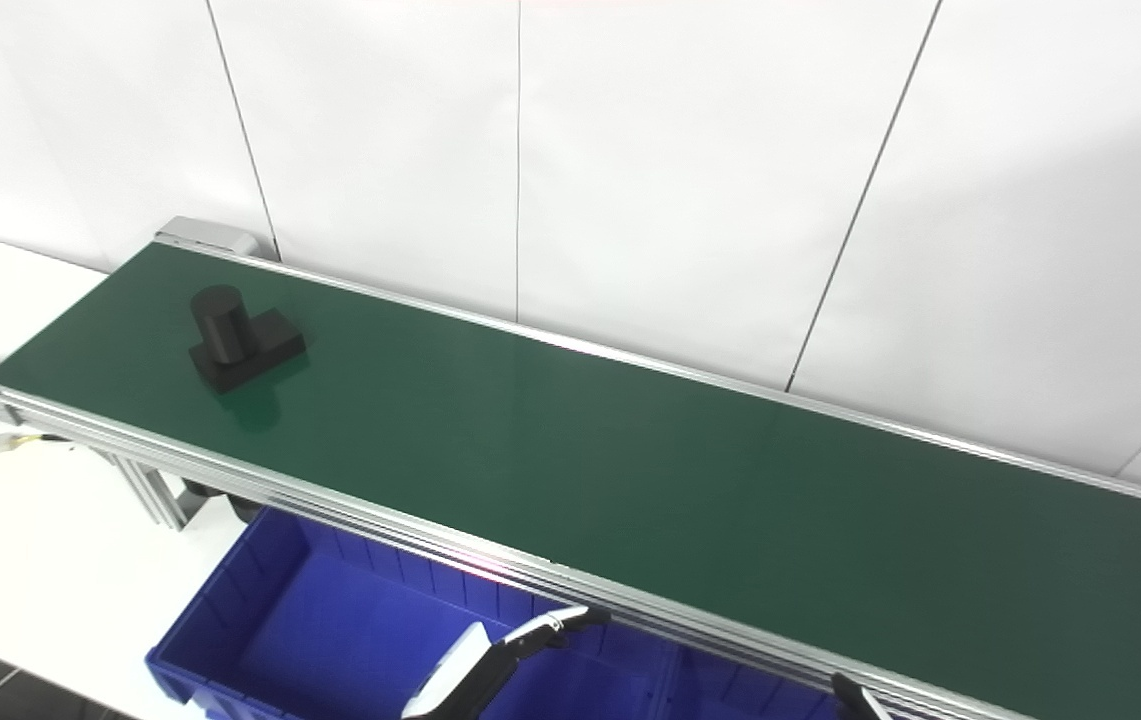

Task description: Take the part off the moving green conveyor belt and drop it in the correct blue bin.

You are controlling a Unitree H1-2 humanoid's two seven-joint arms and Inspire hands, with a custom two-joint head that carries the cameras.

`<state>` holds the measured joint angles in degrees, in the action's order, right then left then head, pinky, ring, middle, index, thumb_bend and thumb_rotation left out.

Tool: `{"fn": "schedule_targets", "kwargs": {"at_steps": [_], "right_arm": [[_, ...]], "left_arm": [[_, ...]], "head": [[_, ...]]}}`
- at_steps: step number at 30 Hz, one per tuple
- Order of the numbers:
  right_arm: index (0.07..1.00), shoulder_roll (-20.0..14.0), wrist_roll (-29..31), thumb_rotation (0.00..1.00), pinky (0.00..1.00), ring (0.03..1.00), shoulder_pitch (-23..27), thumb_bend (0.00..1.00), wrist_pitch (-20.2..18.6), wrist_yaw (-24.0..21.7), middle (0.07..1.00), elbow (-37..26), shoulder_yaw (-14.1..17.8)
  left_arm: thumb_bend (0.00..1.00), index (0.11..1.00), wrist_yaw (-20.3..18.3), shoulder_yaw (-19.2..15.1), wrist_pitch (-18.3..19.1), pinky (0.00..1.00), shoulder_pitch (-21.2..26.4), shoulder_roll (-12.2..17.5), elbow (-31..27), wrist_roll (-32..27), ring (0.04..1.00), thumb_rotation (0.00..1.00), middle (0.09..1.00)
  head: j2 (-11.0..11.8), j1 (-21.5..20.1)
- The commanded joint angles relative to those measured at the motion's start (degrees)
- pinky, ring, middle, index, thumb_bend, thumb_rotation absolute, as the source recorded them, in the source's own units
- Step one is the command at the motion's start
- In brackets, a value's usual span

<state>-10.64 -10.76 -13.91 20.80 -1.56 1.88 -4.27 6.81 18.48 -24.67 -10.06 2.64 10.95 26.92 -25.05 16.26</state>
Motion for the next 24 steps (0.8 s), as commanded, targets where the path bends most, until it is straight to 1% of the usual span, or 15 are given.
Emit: {"fn": "schedule_targets", "kwargs": {"at_steps": [1,4,7,9,10,14,22,24], "right_arm": [[0.861,0.22,1.19,0.05,0.83,0.863,0.66,0.94,4.56,0.86,0.878,-0.24,0.57],[0.855,0.85,1.96,0.07,0.80,0.841,0.84,0.97,5.94,1.72,0.866,0.28,1.15],[0.859,1.15,2.62,0.10,0.78,0.836,0.75,0.96,6.11,2.29,0.862,-0.28,1.31],[0.861,1.26,2.84,0.14,0.78,0.835,0.62,0.95,6.11,2.47,0.858,-0.63,1.42],[0.857,1.31,2.84,0.18,0.76,0.831,0.56,0.97,6.10,2.53,0.854,-0.76,1.49],[0.848,1.51,3.18,0.23,0.75,0.817,0.51,0.98,6.11,2.95,0.840,-1.23,1.71],[0.838,1.14,3.40,0.26,0.70,0.795,0.93,0.98,6.12,3.73,0.828,-3.28,1.57],[0.837,0.95,3.88,0.29,0.68,0.787,1.06,0.99,6.12,3.65,0.830,-4.10,1.68]], "left_arm": [[0.91,0.853,2.24,0.52,-2.22,0.81,1.47,-0.33,-0.84,-0.04,0.865,0.36,0.880],[0.91,0.851,3.47,1.01,-2.23,0.81,1.73,-0.14,-0.39,0.38,0.862,0.36,0.877],[0.91,0.853,3.38,0.84,-2.13,0.81,1.80,-0.41,-0.18,0.32,0.865,0.36,0.878],[0.91,0.855,3.24,0.61,-1.97,0.81,1.78,-0.66,-0.12,0.35,0.868,0.36,0.879],[0.92,0.853,3.23,0.53,-1.91,0.81,1.76,-0.77,-0.09,0.33,0.868,0.36,0.878],[0.91,0.852,3.91,0.46,-2.08,0.81,1.80,-0.96,0.29,0.71,0.870,0.35,0.876],[0.90,0.853,3.61,0.09,-1.55,0.81,2.02,-1.28,0.18,1.00,0.876,0.36,0.881],[0.90,0.853,3.70,0.08,-1.75,0.81,2.18,-1.37,0.45,0.94,0.875,0.35,0.879]], "head": [[0.20,-0.45],[0.47,-1.17],[0.36,-1.39],[0.40,-1.59],[0.40,-1.59],[0.39,-1.80],[-0.34,-2.87],[-0.67,-2.92]]}}
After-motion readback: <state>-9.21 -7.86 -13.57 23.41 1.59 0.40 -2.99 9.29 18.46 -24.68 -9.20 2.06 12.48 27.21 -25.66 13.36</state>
